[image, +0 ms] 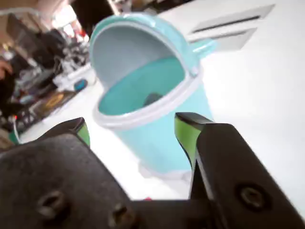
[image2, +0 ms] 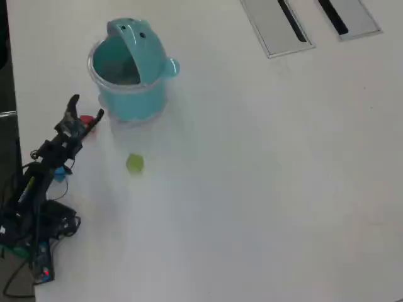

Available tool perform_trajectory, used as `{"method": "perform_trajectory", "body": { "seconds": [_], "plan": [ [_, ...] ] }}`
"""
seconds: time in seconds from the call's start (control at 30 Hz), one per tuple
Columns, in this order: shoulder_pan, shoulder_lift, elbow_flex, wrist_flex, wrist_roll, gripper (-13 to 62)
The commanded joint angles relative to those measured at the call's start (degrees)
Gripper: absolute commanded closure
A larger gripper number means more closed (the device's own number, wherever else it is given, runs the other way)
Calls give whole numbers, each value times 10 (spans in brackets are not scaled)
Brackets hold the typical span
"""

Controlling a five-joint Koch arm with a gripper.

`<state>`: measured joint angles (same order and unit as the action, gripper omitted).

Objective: Grasp RGB lego blocks and put them in the bin one by one.

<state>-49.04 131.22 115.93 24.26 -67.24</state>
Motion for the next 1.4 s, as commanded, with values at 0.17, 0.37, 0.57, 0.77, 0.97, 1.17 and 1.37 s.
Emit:
{"method": "perform_trajectory", "body": {
  "seconds": [0.17, 0.37, 0.57, 0.77, 0.97, 1.17, 1.37],
  "plan": [
    [-131, 44, -57, 103, -138, 187],
    [-223, 31, -68, 148, -125, 190],
    [-244, 16, -59, 171, -192, 205],
    [-236, -5, -4, 104, -226, 213],
    [-207, -67, 21, 45, -227, 213],
    [-179, -125, 24, 41, -227, 212],
    [-171, -178, 36, 40, -225, 212]
  ]
}}
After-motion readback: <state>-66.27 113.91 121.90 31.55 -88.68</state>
